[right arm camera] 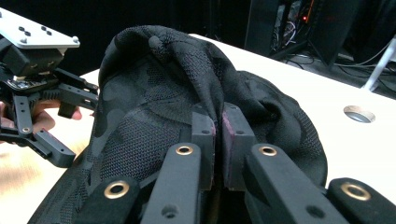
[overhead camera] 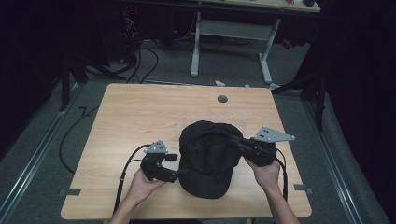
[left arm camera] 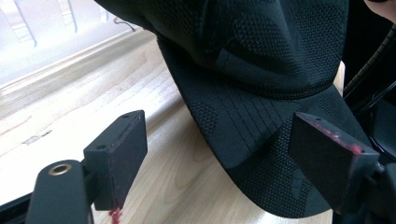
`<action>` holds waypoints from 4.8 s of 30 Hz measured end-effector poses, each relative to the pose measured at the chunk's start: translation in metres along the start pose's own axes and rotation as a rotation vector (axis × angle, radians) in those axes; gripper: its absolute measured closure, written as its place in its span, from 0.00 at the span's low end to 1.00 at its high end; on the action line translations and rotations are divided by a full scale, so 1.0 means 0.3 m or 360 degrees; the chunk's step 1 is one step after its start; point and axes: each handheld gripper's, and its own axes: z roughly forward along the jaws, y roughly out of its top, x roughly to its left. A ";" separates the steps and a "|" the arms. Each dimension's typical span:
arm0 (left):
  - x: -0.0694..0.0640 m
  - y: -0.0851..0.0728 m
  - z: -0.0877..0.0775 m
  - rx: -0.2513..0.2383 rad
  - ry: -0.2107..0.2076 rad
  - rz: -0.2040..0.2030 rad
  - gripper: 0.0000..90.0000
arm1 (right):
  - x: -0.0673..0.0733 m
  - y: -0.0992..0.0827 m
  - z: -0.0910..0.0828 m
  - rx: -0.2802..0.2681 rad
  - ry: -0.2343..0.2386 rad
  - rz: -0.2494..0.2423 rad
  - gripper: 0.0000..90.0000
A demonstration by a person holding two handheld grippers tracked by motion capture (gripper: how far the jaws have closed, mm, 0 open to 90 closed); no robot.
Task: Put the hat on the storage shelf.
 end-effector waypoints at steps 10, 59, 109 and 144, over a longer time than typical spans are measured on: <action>-0.005 0.012 0.014 0.0016 -0.0038 0.0006 0.22 | 0.013 0.014 0.006 -0.0023 0.0041 -0.0037 0.95; -0.030 0.026 -0.028 0.0016 -0.0312 0.0067 0.95 | 0.015 0.024 0.021 -0.0131 0.0015 -0.0140 0.83; 0.017 0.084 -0.171 -0.0356 0.0152 -0.0031 0.96 | -0.118 -0.386 0.098 0.0512 -0.0416 0.0219 0.45; 0.110 0.175 -0.187 -0.0470 0.0481 -0.0048 0.96 | -0.101 -0.423 0.129 0.0536 -0.0507 0.0192 0.39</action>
